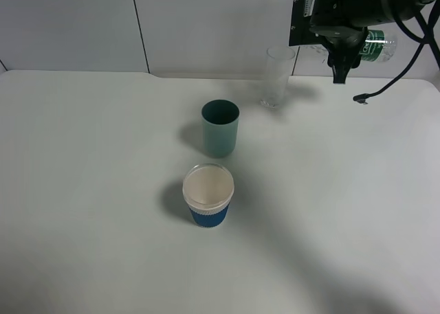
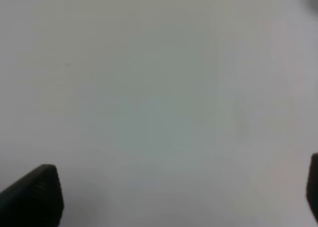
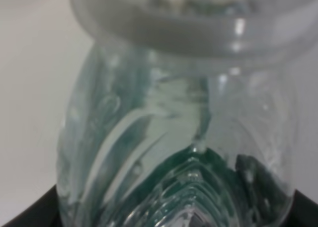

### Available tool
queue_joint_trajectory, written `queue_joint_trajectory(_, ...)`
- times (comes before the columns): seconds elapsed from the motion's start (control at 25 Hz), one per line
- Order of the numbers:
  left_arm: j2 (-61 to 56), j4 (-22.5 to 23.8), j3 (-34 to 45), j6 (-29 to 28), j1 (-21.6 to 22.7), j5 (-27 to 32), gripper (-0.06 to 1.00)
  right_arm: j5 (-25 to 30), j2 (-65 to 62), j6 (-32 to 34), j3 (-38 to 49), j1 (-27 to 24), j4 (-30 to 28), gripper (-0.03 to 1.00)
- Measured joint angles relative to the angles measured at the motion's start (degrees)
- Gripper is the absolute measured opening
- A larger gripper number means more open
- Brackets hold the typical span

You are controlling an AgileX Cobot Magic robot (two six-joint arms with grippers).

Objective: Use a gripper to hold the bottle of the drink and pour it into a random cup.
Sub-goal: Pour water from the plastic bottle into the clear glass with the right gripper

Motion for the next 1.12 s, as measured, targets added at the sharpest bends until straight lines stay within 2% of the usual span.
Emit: queue_joint_trajectory(1.12, 0.00, 0.00, 0.00, 0.00, 0.00, 0.00, 0.99, 1.37, 1.72, -0.13, -1.15, 0.69, 0.05, 0.56)
